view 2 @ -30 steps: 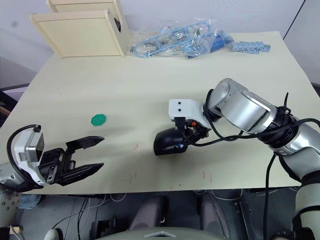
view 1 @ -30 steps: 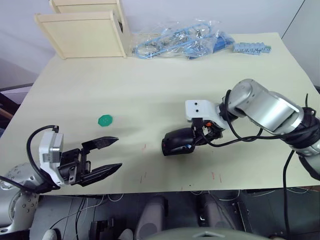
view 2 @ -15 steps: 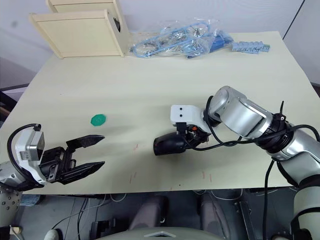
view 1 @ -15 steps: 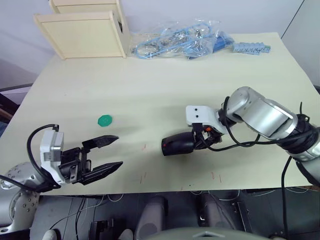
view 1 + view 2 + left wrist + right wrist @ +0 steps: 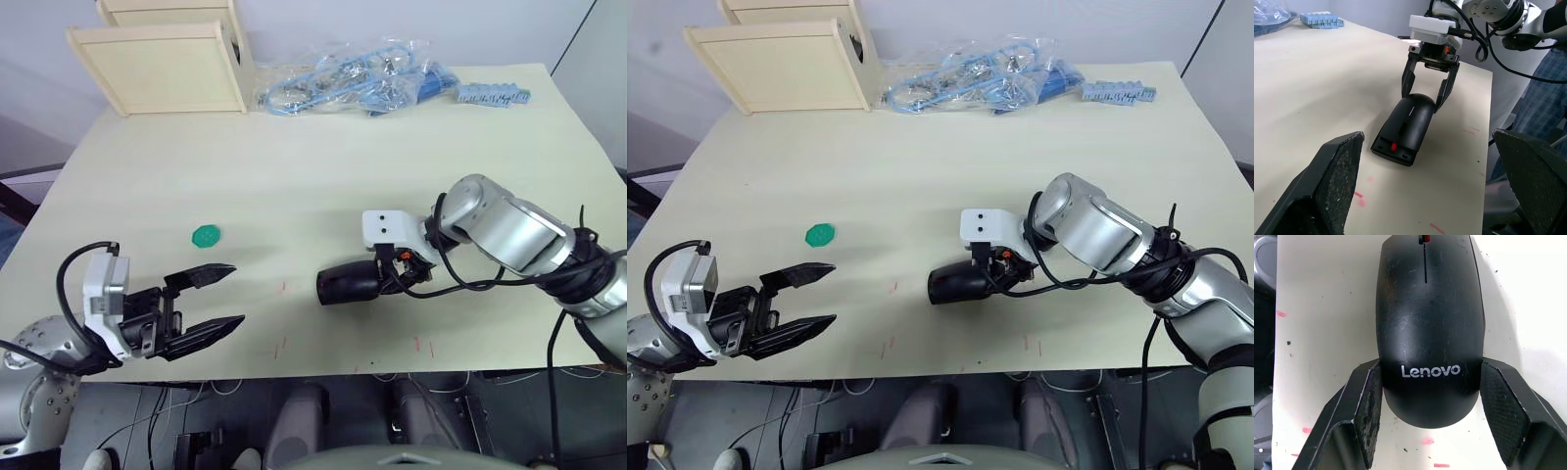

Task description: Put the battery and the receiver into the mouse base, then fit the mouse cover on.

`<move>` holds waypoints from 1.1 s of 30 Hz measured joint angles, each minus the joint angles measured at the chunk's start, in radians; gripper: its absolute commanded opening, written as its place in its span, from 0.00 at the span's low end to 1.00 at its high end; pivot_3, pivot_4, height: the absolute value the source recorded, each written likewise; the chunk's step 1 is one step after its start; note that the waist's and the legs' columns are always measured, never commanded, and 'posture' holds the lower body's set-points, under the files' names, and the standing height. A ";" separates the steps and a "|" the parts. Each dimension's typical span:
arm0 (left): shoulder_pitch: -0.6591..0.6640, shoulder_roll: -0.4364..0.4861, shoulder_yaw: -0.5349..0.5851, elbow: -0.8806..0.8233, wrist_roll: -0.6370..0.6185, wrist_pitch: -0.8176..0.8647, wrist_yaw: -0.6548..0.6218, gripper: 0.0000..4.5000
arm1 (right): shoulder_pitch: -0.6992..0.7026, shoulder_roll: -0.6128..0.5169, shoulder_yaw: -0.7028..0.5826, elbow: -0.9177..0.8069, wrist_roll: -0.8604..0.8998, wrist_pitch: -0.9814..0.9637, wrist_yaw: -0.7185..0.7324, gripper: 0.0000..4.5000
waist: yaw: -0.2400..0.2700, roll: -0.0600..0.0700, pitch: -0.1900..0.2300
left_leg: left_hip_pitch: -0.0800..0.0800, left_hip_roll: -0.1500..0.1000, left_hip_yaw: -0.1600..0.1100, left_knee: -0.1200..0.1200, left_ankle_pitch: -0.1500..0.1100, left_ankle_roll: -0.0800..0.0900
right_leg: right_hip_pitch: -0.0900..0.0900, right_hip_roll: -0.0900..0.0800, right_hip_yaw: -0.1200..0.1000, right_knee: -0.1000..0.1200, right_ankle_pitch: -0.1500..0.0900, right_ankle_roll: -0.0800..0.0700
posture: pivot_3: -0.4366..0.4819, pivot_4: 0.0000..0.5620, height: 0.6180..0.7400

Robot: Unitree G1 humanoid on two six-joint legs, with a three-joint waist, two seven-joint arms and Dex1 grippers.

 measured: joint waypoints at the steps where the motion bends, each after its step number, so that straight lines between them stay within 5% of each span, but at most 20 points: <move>1: 0.001 0.000 0.000 -0.001 0.000 0.000 0.000 1.00 | 0.000 0.003 0.000 0.003 -0.002 -0.002 -0.001 0.61 | 0.000 0.000 0.000 | 0.000 0.000 0.000 0.000 0.000 0.000 | 0.000 0.000 0.000 0.000 0.000 0.000 | 0.48 0.27 1.00; 33: 0.057 -0.007 0.002 -0.017 -0.001 -0.002 0.016 1.00 | 0.023 0.038 0.024 0.085 -0.085 -0.107 0.038 0.61 | 0.001 0.000 0.000 | 0.000 0.000 0.000 0.000 0.000 0.000 | 0.000 0.000 0.000 0.000 0.000 0.000 | 0.48 0.27 1.00</move>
